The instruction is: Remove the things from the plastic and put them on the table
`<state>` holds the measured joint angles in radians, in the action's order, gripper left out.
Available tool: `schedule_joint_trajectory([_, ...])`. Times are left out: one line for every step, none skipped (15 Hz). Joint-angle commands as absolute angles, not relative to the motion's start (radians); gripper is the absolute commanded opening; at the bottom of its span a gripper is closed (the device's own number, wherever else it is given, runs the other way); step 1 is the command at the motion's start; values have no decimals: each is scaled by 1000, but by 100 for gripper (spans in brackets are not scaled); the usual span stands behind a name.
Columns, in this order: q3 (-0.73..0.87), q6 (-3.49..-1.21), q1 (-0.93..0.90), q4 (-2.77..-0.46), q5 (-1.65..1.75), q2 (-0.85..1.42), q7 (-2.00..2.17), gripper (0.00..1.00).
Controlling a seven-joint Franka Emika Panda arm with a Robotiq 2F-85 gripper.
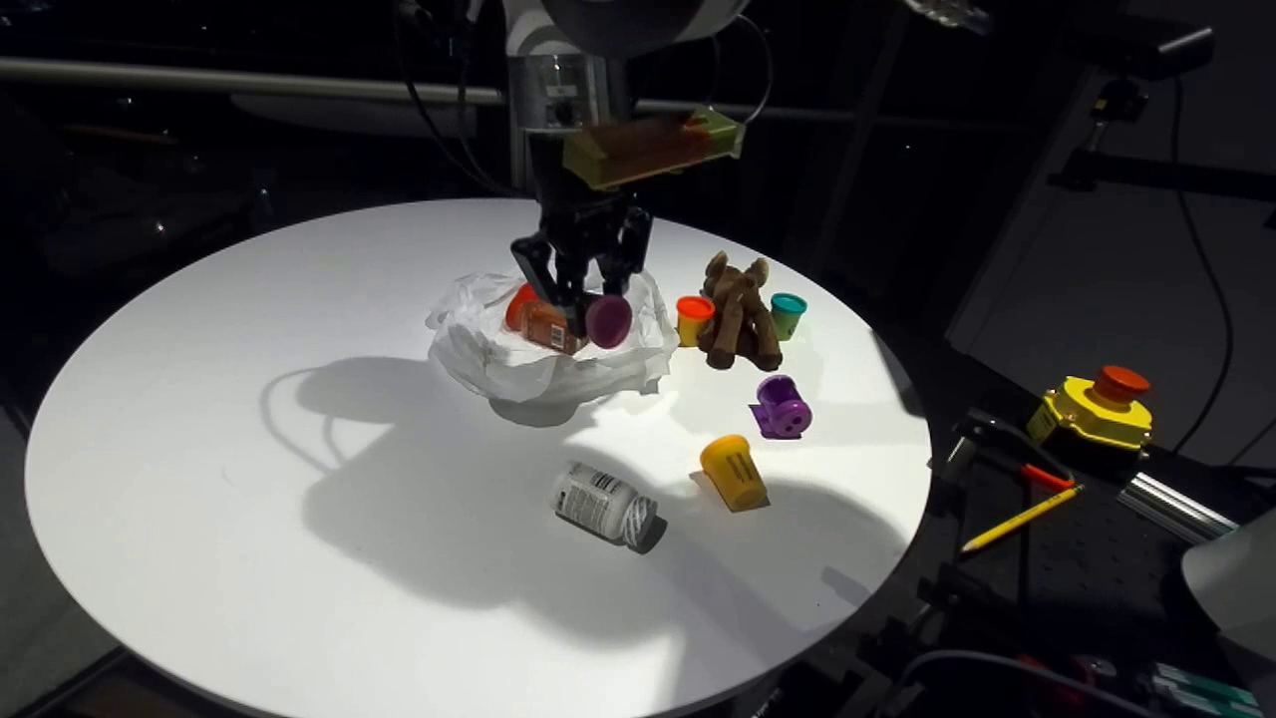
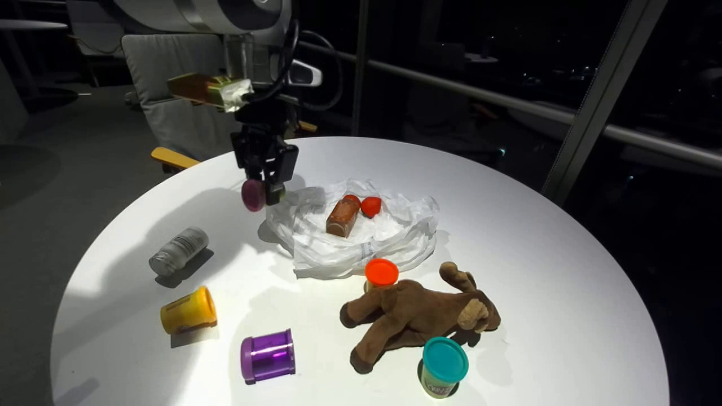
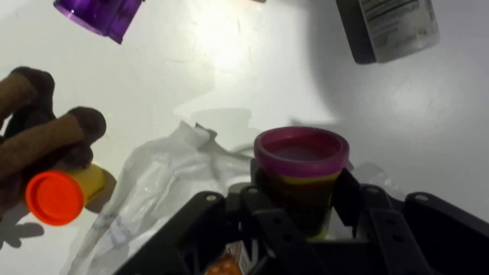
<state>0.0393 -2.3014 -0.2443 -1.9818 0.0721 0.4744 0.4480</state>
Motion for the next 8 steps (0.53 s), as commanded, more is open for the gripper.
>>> schedule_joint_trajectory([7,-2405,-247,-2152,81,434,444,20])
schedule_joint_trajectory([1,-2426,-248,-2168,79,450,444,20])
schedule_joint_trajectory([-11,-2445,-248,-2170,69,475,437,20])
schedule_joint_trajectory([-21,-2464,-248,-2172,59,494,432,20])
schedule_joint_trajectory([-26,-2487,-254,-2168,59,514,436,20])
schedule_joint_trajectory([-30,-2500,-259,-2164,60,532,438,20])
schedule_joint_trajectory([-27,-2510,-267,-2154,66,555,443,20])
schedule_joint_trajectory([-25,-2514,-276,-2153,72,565,445,20])
